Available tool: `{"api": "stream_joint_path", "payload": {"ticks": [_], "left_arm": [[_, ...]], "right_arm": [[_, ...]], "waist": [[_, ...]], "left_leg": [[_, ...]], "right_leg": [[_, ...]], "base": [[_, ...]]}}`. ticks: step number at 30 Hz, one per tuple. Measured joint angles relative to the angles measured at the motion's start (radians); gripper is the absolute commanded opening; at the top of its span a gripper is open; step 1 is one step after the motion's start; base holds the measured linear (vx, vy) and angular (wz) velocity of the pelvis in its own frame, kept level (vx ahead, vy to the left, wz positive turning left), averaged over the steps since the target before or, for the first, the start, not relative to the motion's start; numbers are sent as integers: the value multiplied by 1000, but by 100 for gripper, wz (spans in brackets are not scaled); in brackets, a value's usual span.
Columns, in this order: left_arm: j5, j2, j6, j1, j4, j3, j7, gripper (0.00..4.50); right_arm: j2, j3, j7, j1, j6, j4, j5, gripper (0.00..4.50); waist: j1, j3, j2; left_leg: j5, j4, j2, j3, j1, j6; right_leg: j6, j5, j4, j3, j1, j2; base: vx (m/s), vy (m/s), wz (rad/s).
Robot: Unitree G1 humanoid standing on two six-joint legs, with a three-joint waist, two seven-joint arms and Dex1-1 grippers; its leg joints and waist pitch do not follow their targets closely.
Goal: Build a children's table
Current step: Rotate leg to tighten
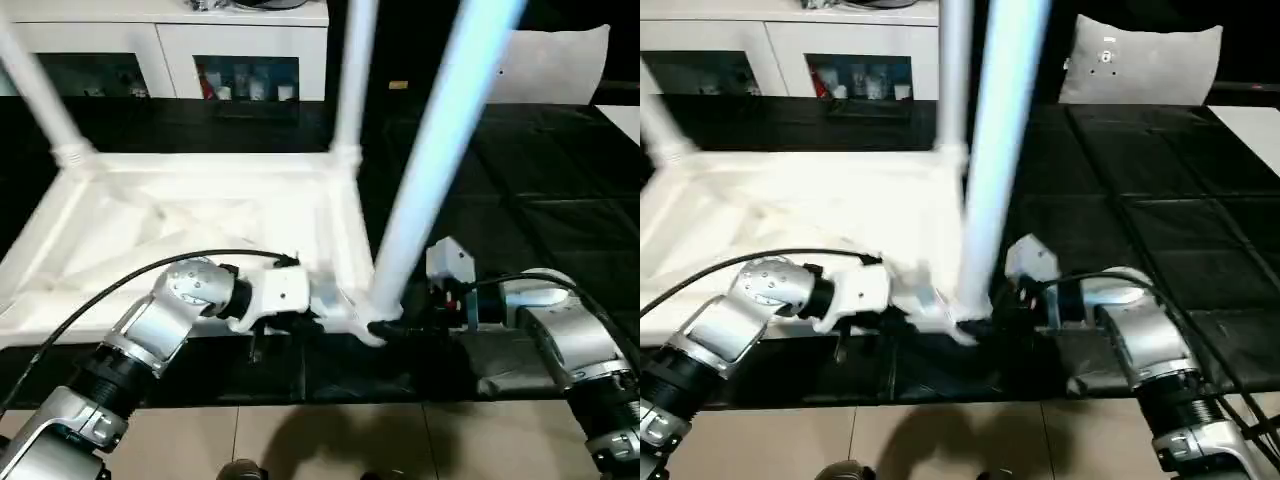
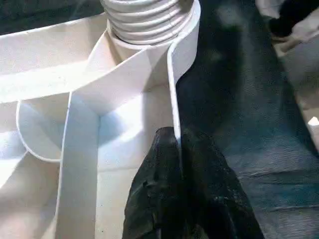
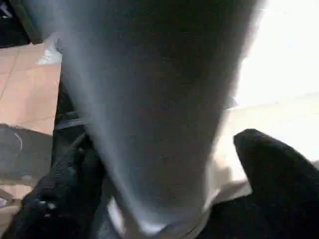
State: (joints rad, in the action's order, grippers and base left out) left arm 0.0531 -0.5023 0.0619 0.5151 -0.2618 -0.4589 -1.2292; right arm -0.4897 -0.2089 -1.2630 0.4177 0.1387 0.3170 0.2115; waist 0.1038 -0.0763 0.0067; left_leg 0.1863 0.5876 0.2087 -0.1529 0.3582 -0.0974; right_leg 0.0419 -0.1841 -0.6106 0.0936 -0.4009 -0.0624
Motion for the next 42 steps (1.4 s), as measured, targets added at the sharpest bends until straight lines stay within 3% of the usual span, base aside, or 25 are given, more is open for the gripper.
{"api": "stream_joint_path", "payload": {"ticks": [14,20,23,25,30,33,34,37,41,42], "left_arm": [[-14,4,-14,7,-26,2,-13,0],[-52,20,124,-49,34,58,22,0],[-45,42,220,-67,55,95,107,0],[-32,67,283,-74,74,110,166,0],[-3,190,425,-78,89,151,346,0],[16,235,465,-76,101,153,407,0],[18,239,466,-76,101,152,415,0],[21,240,465,-76,108,143,430,0],[24,236,452,-72,110,130,436,0],[28,234,441,-72,109,125,433,0]], "right_arm": [[6,-6,-45,2,56,10,32,307],[64,33,42,-33,180,-40,72,267],[141,60,191,-33,186,-28,46,258],[199,87,300,-21,184,2,29,258],[321,146,574,51,191,91,-11,257],[357,164,675,65,204,97,-18,257],[362,166,688,65,202,97,-19,292],[365,172,690,63,194,96,-21,329],[351,171,657,39,149,93,-22,346],[340,170,638,32,138,87,-22,371]], "waist": [[0,0,0],[-7,1,1],[-29,2,0],[-50,3,-1],[-71,3,1],[-67,5,5],[-65,7,7],[-58,7,8],[-46,7,8],[-44,7,8]], "left_leg": [[0,0,0,0,0,0],[0,0,1,-1,0,0],[-1,1,1,-2,-4,-1],[-1,3,1,-2,-6,-1],[-1,5,0,-1,-5,-1],[0,3,1,-1,-3,-1],[0,2,1,-2,-2,-1],[0,1,1,-2,-1,-1],[0,1,1,-2,0,-1],[0,1,1,-2,0,-1]], "right_leg": [[0,0,-1,0,1,0],[0,0,-2,0,2,0],[-2,0,-3,-2,3,2],[-3,1,-2,-3,4,1],[-4,4,-1,-3,3,1],[-6,3,0,-3,3,1],[-5,3,0,-3,2,1],[-4,4,0,-1,1,1],[-4,4,0,-1,0,1],[-3,4,0,-1,0,1]], "base": [[0,0,0],[0,0,0],[0,0,0],[0,0,0],[0,0,0],[0,0,0],[0,0,0],[0,0,0],[0,0,0],[0,0,0]]}}
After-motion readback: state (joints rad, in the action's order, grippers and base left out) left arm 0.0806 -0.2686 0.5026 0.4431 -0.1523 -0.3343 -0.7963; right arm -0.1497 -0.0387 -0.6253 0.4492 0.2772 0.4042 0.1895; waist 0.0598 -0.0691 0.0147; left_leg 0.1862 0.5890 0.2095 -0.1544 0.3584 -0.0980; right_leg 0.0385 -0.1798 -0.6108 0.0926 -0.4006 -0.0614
